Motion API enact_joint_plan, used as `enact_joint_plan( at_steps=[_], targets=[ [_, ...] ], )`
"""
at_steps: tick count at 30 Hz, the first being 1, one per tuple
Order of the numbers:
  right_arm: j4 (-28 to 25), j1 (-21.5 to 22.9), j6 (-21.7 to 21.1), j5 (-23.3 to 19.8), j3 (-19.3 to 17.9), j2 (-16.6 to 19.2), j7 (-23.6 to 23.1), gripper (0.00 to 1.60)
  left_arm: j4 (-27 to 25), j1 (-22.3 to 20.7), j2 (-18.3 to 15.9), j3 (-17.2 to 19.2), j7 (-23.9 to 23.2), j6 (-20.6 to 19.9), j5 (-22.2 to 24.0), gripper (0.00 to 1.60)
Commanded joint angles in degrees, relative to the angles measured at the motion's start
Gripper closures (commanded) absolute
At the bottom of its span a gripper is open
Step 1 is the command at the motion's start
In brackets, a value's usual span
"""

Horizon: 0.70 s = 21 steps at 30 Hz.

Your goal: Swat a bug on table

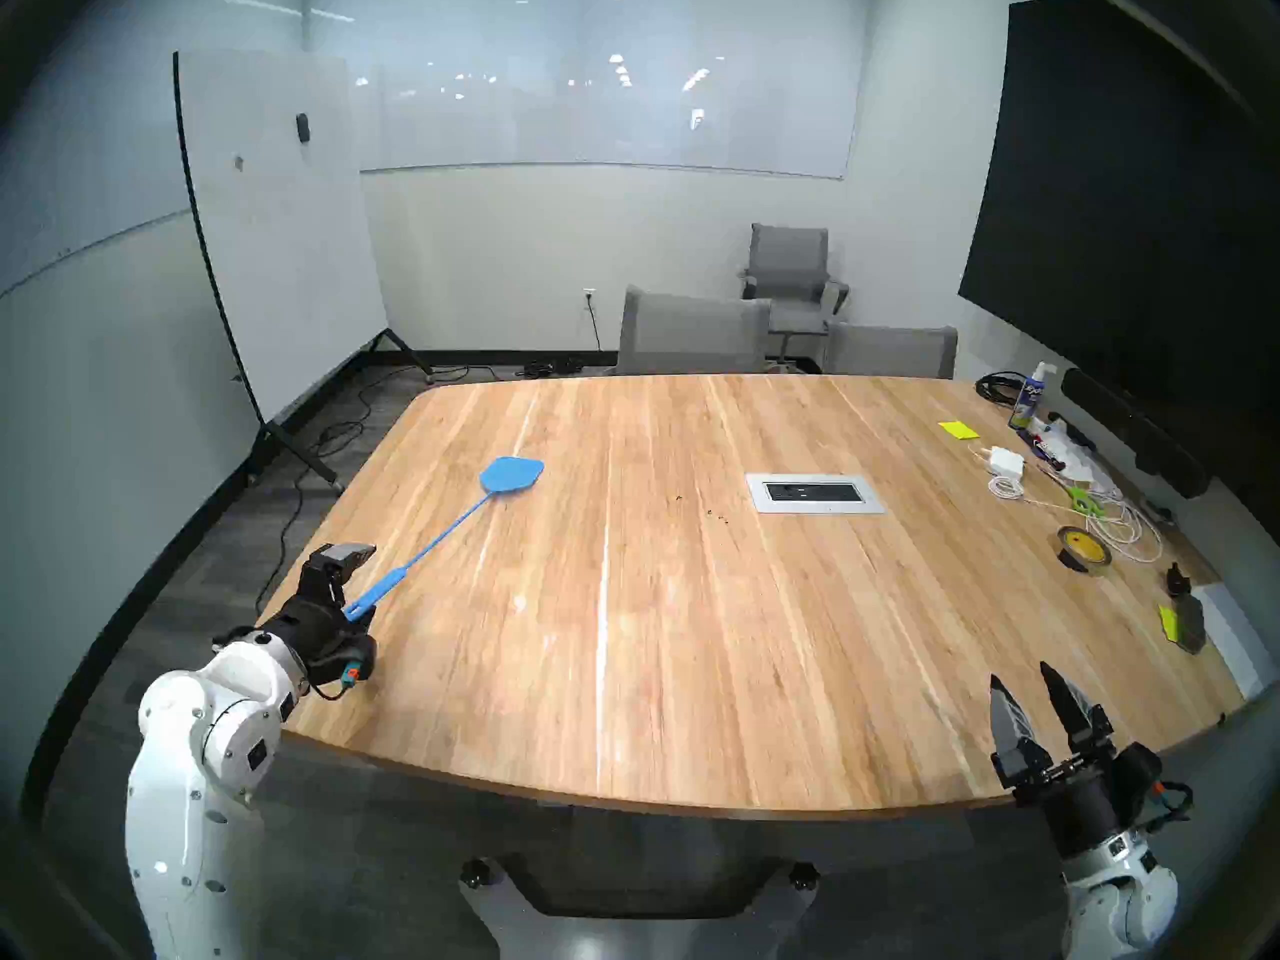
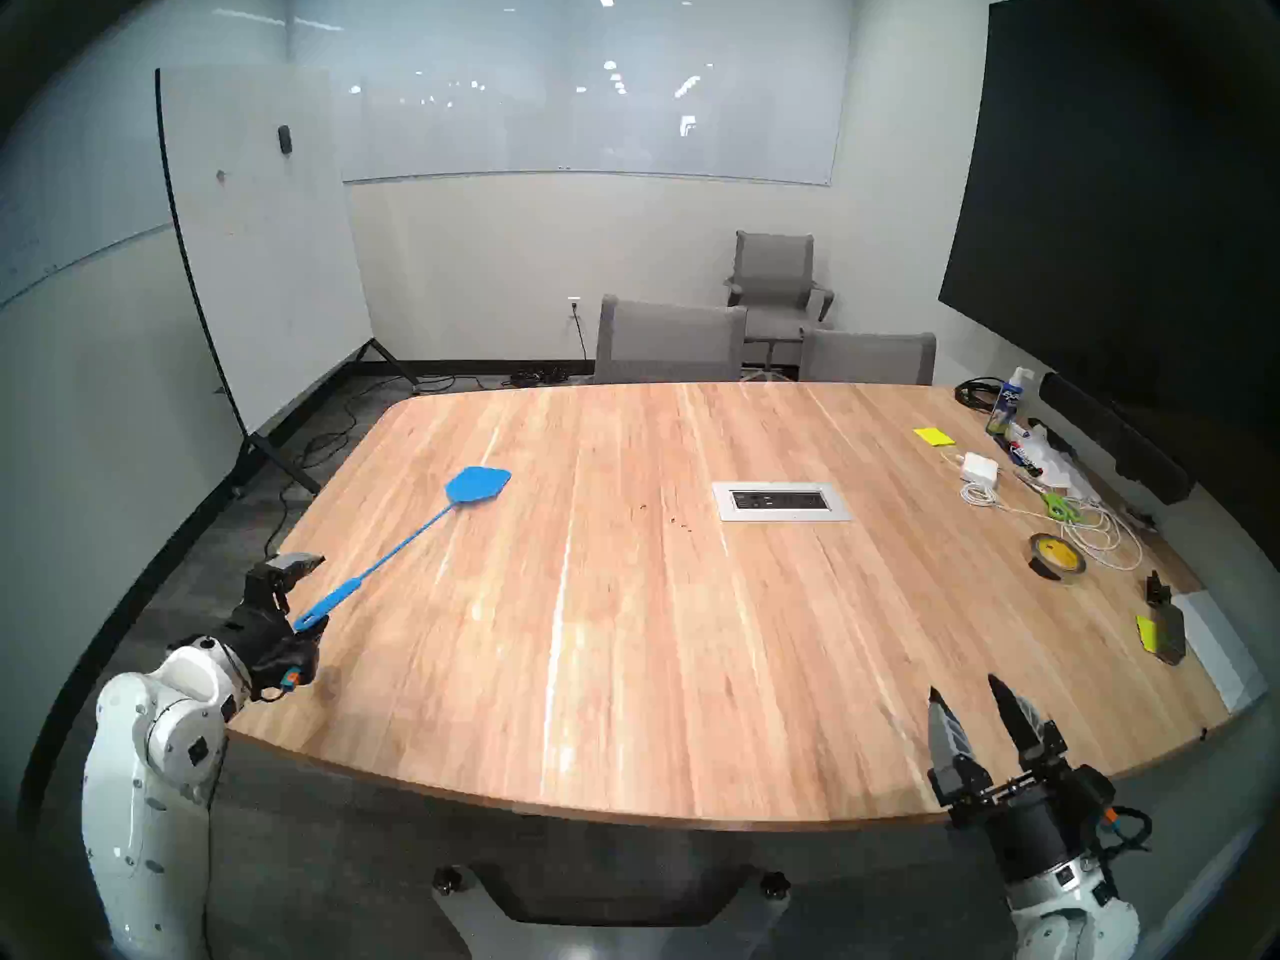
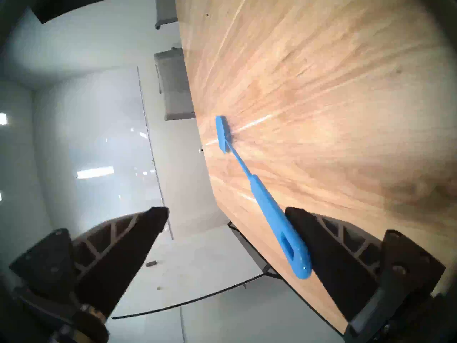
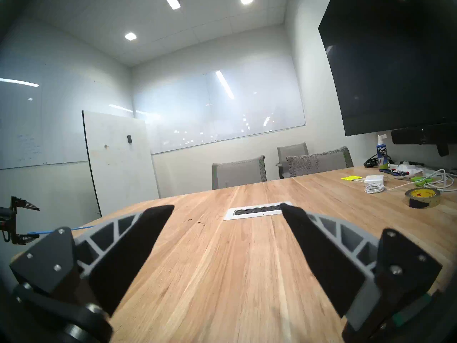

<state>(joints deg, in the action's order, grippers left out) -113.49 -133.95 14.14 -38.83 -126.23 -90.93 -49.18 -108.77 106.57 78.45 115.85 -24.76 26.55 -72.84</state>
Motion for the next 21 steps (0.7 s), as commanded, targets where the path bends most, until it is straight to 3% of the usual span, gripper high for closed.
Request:
enact_joint_plan(
  at_steps=[1, 13, 21],
  targets=[
    [-0.55, 0.18, 0.08, -0.04, 0.07, 0.10, -0.13, 0.00, 1.75, -3.59, 0.34, 2.84, -2.89, 0.06, 7.28, 0.00],
    [-0.31, 0.41, 0.09, 0.01, 0.00, 0.06, -0.27, 0.00, 7.93, -7.04, 1.09, 5.81, -11.22, -0.02, 20.23, 0.00],
    [-0.30, 0.50, 0.10, 0.03, -0.04, 0.03, -0.37, 0.00, 8.97, -9.07, 1.11, 6.63, -17.54, -0.19, 28.57, 0.00]
  ],
)
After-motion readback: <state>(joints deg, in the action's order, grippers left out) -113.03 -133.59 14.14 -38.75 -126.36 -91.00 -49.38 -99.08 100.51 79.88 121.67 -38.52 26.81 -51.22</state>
